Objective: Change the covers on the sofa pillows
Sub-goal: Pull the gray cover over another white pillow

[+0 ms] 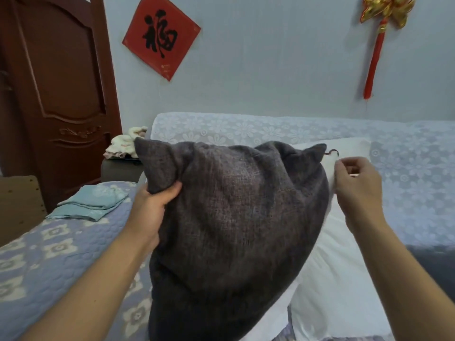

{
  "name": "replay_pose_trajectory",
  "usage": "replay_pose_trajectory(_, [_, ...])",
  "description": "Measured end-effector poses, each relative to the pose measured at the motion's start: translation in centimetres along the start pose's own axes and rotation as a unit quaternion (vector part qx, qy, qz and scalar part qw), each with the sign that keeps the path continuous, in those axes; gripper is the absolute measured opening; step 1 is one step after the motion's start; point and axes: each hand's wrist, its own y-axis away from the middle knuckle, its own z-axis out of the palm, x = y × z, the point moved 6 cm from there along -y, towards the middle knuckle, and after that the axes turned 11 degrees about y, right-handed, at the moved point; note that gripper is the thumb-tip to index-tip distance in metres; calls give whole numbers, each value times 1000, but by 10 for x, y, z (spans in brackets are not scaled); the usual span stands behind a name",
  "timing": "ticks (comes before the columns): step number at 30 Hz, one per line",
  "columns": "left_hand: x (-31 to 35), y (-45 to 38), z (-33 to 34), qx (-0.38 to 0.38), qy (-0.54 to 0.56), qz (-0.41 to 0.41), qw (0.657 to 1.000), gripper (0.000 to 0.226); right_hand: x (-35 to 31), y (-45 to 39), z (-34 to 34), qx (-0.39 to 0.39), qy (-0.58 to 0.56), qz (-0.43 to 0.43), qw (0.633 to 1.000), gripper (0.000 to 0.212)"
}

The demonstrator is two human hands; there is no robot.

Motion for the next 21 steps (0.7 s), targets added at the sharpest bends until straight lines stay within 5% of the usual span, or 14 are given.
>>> replay_pose_trajectory(2, [14,5,-2,15,-145,100,984,6,-25,2,-3,23,75,-79,994,7])
replay_pose_trajectory(6, [24,15,4,-14,-266,184,946,10,-65,19,19,-86,183,-161,966,23])
replay_pose_trajectory(11, [22,14,-2,-7,-148,107,983,25,-44,9,24,-200,14,65,978,25])
replay_pose_trajectory(14, [21,17,2,-27,-121,75,989,24,-43,19,33,-333,30,68,940,11])
replay_pose_trajectory(16, [20,17,2,-36,-134,68,988,22,-52,27,39,-390,25,63,919,21])
replay_pose_trajectory(18, [22,16,-1,-30,-102,60,993,27,-62,20,32,-370,-46,71,925,22])
replay_pose_trajectory(21, [26,13,-12,-7,30,12,999,27,-59,-19,11,-207,-180,105,956,12])
